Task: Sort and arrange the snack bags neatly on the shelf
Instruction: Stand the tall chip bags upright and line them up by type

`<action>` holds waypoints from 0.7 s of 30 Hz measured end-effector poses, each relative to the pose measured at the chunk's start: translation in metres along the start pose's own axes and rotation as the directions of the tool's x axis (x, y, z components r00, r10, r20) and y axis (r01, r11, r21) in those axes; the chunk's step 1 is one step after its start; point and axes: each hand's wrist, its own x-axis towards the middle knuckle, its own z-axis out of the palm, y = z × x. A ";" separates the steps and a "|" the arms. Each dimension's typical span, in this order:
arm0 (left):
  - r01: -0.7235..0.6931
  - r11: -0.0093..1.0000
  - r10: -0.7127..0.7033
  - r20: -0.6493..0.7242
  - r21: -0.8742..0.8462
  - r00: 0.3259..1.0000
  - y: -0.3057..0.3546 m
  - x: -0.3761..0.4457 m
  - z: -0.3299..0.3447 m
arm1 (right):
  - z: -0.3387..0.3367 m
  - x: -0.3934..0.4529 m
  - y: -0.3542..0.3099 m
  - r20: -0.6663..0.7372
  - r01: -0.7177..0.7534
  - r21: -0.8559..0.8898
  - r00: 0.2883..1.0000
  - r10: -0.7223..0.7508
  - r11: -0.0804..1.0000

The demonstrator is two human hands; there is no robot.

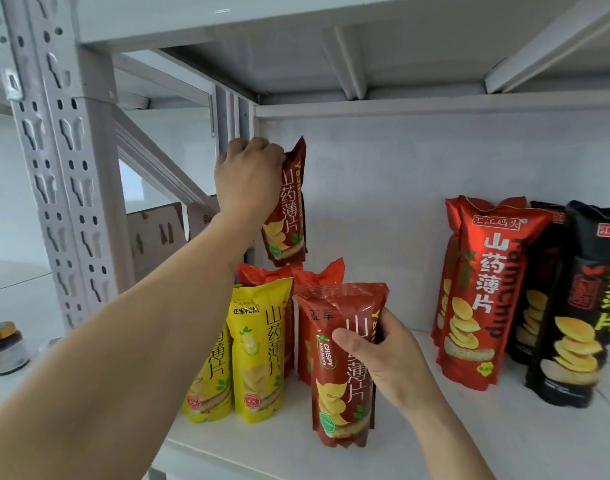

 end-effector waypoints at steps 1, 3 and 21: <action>-0.020 0.999 0.018 -0.040 -0.034 0.999 0.008 0.001 -0.001 | -0.006 -0.001 0.001 -0.009 -0.001 -0.002 1.000 0.001 1.000; -0.058 0.995 0.049 -0.118 -0.079 0.992 0.026 0.003 0.000 | -0.018 -0.003 0.001 -0.025 -0.004 -0.005 1.000 0.004 1.000; -0.077 0.949 0.197 0.384 -0.305 0.902 0.190 -0.064 0.064 | -0.126 -0.043 0.035 -0.181 -0.067 0.015 0.981 0.068 0.998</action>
